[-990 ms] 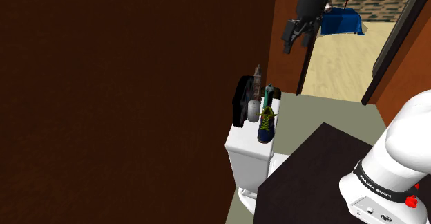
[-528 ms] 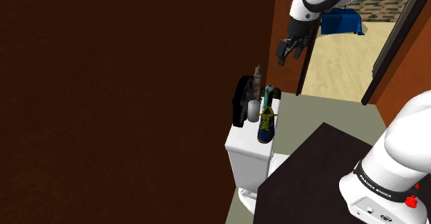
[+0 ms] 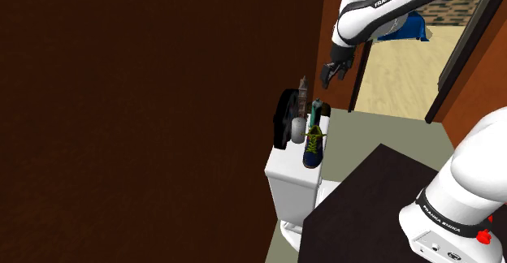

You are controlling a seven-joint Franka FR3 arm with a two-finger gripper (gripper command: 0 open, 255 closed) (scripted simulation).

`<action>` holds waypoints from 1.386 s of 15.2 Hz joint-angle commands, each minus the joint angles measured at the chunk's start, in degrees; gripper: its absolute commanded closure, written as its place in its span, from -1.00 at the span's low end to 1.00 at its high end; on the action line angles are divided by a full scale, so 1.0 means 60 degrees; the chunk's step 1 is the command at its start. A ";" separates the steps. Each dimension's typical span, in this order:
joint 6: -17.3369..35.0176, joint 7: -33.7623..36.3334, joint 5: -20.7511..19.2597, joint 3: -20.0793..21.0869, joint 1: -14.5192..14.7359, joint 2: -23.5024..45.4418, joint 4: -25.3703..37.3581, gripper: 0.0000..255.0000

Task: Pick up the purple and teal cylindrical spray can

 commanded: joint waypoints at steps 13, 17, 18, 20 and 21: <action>0.3506 -0.2326 0.1194 -0.0686 -0.0420 0.5141 0.1967 -1.00; 0.4055 -0.3005 0.1710 -0.0454 -0.0874 0.6636 0.3009 -1.00; 0.4160 -0.3147 0.1808 -0.0388 -0.0997 0.7004 0.3300 -1.00; 0.4333 -0.3390 0.1957 -0.0251 -0.1248 0.7735 0.3921 -1.00; 0.4401 -0.3495 0.2011 -0.0186 -0.1371 0.8099 0.4251 -1.00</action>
